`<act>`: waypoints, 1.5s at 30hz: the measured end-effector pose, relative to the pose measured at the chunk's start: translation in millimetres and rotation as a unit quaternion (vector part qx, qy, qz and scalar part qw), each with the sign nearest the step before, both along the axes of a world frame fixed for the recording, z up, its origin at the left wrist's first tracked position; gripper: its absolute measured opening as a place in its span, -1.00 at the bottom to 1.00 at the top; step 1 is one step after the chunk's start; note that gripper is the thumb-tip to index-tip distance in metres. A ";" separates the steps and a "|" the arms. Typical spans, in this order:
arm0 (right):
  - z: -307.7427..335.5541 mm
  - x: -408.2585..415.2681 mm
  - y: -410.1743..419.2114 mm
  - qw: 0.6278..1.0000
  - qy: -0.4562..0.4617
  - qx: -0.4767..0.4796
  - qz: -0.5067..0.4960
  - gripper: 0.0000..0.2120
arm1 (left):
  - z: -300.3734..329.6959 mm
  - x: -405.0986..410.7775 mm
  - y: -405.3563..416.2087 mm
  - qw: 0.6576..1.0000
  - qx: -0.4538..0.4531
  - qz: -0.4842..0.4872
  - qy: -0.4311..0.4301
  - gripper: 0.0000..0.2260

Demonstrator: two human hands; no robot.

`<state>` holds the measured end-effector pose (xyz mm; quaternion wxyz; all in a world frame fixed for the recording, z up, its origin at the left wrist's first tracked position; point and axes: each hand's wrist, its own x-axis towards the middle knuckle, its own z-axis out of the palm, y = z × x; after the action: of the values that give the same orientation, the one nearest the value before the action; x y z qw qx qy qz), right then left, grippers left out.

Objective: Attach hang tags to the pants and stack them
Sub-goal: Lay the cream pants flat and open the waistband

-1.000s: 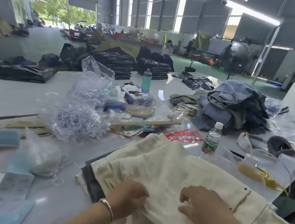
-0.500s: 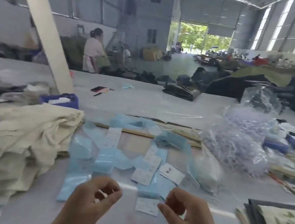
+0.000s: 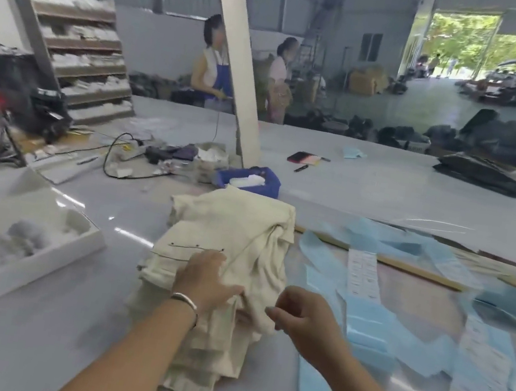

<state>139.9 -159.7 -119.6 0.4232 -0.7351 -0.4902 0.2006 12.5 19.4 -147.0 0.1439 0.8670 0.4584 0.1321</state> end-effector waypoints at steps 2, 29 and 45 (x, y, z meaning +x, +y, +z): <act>-8.0 -1.3 21.3 1.000 -0.005 -0.031 -0.005 -0.78 | -15.4 12.3 14.9 0.992 -0.021 -0.012 0.123 -0.12; -51.7 9.4 167.7 0.849 0.515 -0.051 -0.107 -0.61 | -12.2 -5.1 51.9 0.997 0.045 0.022 0.062 -0.07; -61.8 17.0 155.0 0.910 0.385 -0.049 -0.146 -0.87 | 78.0 -30.9 97.0 0.990 0.062 0.047 -0.116 -0.69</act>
<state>156.9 -4.7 -181.5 0.5675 -0.6838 -0.1658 0.4277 -18.4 116.4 -69.0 0.1359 0.8308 0.4695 0.2664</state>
